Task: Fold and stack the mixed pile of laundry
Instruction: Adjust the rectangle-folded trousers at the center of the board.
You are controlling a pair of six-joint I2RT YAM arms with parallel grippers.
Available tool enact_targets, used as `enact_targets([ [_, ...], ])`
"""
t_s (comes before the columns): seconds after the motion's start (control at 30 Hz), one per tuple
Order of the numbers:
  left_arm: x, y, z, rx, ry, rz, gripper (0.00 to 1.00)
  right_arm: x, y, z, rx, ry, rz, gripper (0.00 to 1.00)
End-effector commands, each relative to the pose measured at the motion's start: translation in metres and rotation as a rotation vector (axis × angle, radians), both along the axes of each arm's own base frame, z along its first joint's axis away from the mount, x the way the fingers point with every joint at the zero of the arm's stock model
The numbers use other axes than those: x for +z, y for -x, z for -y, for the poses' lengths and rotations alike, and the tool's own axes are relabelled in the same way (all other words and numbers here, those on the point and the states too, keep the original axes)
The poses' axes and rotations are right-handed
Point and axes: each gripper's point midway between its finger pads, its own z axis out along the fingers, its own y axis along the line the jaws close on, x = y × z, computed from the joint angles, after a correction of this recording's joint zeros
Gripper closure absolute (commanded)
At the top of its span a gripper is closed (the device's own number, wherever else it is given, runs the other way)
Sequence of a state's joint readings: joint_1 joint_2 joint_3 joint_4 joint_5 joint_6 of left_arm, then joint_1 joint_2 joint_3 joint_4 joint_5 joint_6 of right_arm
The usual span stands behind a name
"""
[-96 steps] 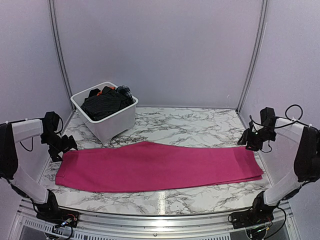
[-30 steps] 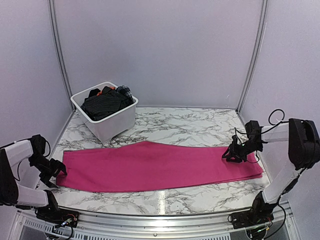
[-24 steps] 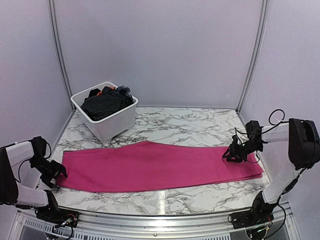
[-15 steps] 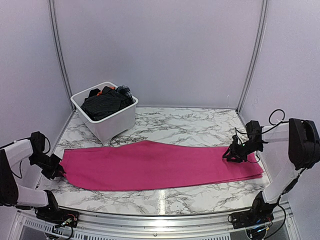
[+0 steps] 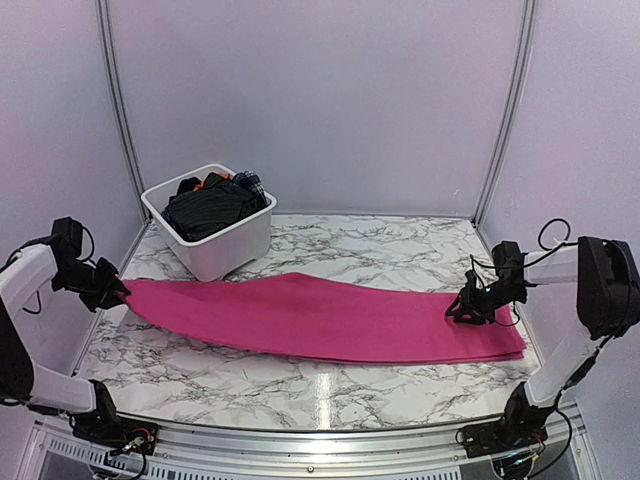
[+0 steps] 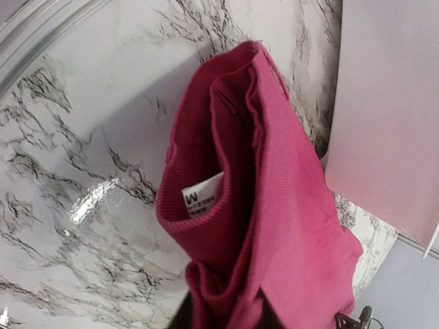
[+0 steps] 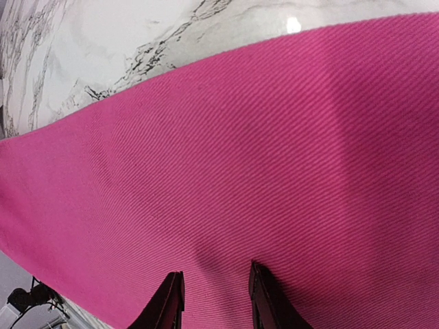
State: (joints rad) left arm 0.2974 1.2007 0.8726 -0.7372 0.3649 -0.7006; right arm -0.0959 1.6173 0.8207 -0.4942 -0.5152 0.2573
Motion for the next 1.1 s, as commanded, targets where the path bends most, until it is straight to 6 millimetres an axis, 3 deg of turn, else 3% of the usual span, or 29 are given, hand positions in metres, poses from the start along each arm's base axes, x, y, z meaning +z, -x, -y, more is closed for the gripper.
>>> enact_targets([
  [0.0, -0.004, -0.003, -0.009, 0.005, -0.039, -0.003, 0.61, -0.021, 0.011, 0.026, -0.047, 0.120, -0.080, 0.66],
  [0.13, -0.035, 0.015, -0.006, 0.025, -0.012, -0.102, 0.44, -0.019, 0.010, 0.027, -0.050, 0.121, -0.076, 0.66],
  [0.27, -0.055, 0.016, -0.006, 0.025, -0.009, -0.126, 0.47, -0.019, 0.010, 0.027, -0.048, 0.119, -0.074, 0.66],
  [0.37, -0.059, 0.014, -0.012, 0.022, -0.044, -0.127, 0.47, -0.019, 0.011, 0.026, -0.044, 0.116, -0.075, 0.66],
  [0.47, -0.063, 0.010, -0.015, 0.006, -0.055, -0.134, 0.41, -0.015, 0.009, 0.025, -0.041, 0.114, -0.061, 0.66],
  [0.6, -0.054, -0.020, -0.021, -0.055, -0.089, -0.044, 0.31, -0.005, 0.004, 0.021, 0.002, 0.120, -0.021, 0.67],
  [0.77, -0.057, -0.065, 0.001, -0.215, -0.072, -0.003, 0.35, 0.044, -0.029, -0.016, 0.097, 0.092, 0.145, 0.67],
  [0.87, -0.067, -0.077, 0.019, -0.277, -0.084, -0.031, 0.37, 0.062, -0.040, -0.052, 0.171, 0.068, 0.204, 0.67],
  [0.97, -0.085, -0.075, 0.031, -0.280, -0.067, -0.073, 0.40, 0.061, -0.043, -0.082, 0.225, 0.031, 0.209, 0.67],
  [1.07, -0.104, -0.060, 0.035, -0.271, -0.059, -0.130, 0.46, 0.049, -0.036, -0.109, 0.286, 0.008, 0.189, 0.67],
])
